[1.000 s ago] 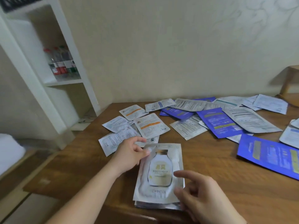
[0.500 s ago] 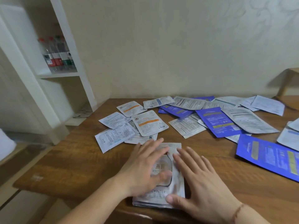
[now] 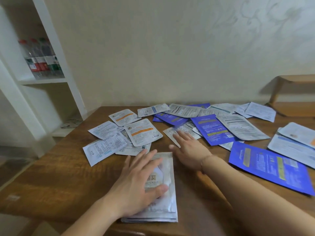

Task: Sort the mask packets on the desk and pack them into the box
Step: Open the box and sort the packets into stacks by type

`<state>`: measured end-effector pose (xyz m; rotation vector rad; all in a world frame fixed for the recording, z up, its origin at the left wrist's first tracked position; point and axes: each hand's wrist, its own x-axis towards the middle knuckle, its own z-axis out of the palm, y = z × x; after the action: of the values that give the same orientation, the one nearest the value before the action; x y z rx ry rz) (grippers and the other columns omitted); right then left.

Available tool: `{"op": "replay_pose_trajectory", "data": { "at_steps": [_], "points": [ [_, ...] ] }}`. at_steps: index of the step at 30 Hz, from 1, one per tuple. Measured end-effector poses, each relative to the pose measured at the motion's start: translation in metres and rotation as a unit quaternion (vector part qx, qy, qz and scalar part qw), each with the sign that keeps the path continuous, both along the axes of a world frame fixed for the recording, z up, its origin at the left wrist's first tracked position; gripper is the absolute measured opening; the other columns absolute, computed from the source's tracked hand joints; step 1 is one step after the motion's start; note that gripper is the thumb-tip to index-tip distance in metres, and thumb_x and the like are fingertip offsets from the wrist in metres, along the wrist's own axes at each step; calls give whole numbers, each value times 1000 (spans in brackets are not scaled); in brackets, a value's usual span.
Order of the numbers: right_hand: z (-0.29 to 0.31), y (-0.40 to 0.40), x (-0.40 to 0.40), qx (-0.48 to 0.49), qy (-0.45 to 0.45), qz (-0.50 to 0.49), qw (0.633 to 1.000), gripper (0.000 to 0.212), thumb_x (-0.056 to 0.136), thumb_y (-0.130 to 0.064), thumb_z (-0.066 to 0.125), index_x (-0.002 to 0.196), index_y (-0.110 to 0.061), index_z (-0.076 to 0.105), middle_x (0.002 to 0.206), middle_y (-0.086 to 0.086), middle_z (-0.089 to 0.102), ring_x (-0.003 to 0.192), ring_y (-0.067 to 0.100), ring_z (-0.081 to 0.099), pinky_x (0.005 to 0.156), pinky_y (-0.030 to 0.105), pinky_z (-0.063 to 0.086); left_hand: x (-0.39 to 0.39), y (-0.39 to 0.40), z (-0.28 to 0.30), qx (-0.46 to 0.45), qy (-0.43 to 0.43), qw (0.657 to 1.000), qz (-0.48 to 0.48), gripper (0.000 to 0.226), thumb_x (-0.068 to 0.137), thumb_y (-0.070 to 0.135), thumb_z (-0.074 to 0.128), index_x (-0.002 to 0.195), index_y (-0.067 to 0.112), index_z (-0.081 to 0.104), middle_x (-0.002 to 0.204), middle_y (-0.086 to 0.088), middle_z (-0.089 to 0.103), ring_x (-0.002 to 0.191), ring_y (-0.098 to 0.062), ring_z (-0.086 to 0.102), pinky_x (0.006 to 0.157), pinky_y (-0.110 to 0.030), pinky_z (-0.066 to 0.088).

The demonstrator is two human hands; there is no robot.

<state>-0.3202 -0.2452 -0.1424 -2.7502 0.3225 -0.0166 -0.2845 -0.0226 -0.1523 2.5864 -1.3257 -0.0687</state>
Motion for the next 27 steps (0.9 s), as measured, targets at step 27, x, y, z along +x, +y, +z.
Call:
{"op": "replay_pose_trajectory", "data": {
  "at_steps": [27],
  "points": [
    [-57, -21, -254, -104, -418, 80, 899, 24, 96, -24, 53, 88, -23, 76, 95, -9, 71, 92, 6, 67, 82, 30, 50, -97, -81, -7, 77, 103, 957, -260, 103, 58, 93, -3, 151, 50, 9, 158, 31, -11, 141, 7, -25, 115, -50, -21]
  ]
}}
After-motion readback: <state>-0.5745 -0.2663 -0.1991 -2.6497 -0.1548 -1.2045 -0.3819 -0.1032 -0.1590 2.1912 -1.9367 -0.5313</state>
